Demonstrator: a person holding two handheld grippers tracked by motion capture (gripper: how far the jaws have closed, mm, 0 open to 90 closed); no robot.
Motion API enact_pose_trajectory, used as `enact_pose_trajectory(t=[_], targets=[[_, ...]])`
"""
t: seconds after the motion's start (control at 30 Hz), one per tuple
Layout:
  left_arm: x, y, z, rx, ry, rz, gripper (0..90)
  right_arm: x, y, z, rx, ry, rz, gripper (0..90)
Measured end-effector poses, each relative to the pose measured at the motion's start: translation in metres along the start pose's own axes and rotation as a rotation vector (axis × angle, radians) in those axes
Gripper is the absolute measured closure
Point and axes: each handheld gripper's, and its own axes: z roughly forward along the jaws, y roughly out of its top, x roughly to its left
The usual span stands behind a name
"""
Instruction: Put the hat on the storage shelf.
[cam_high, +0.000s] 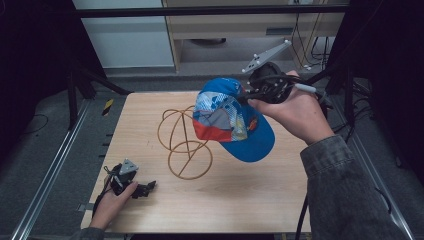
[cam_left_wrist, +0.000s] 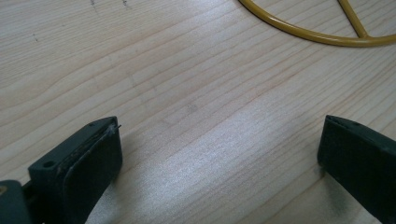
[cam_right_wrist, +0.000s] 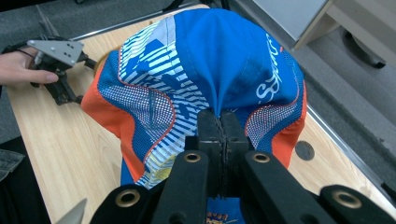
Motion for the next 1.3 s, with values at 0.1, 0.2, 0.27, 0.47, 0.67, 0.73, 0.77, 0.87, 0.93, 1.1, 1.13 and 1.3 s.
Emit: enact_pose_trajectory(t=[0.1, 0.2, 0.27, 0.47, 0.67, 0.73, 0.77, 0.87, 0.93, 1.1, 1.13, 1.3], targets=[[0.000, 0.000, 0.000, -0.001, 0.000, -0.002, 0.0, 0.006, 0.003, 0.001, -0.009, 0.003, -0.013, 89.9], [0.000, 0.000, 0.000, -0.002, 0.000, -0.002, 0.0, 0.012, 0.006, 0.002, -0.021, 0.011, -0.026, 90.0], [0.000, 0.000, 0.000, -0.002, 0.000, -0.002, 0.0, 0.015, 0.007, 0.002, -0.022, 0.011, -0.034, 89.9], [0.000, 0.000, 0.000, -0.002, 0.000, -0.002, 0.0, 0.021, 0.011, 0.003, -0.031, 0.019, -0.042, 89.9], [0.000, 0.000, 0.000, -0.002, 0.000, -0.002, 0.0, 0.023, 0.016, 0.007, -0.042, 0.024, -0.040, 89.9], [0.000, 0.000, 0.000, -0.002, 0.000, -0.002, 0.0, 0.024, 0.017, 0.009, -0.044, 0.022, -0.041, 89.9], [0.000, 0.000, 0.000, -0.001, 0.000, -0.002, 0.0, 0.025, 0.019, 0.011, -0.046, 0.026, -0.041, 90.0], [0.000, 0.000, 0.000, -0.001, 0.000, -0.002, 0.0, 0.026, 0.021, 0.013, -0.051, 0.027, -0.041, 89.9], [0.000, 0.000, 0.000, -0.001, 0.000, -0.002, 0.0, 0.028, 0.023, 0.014, -0.057, 0.032, -0.040, 89.9], [0.000, 0.000, 0.000, -0.001, 0.001, 0.000, 0.0, 0.029, 0.027, 0.017, -0.060, 0.036, -0.044, 90.0], [0.000, 0.000, 0.000, -0.001, 0.001, 0.000, 0.0, 0.030, 0.027, 0.017, -0.060, 0.037, -0.043, 89.9], [0.000, 0.000, 0.000, -0.001, 0.001, 0.000, 0.0, 0.031, 0.029, 0.020, -0.062, 0.040, -0.045, 89.9]])
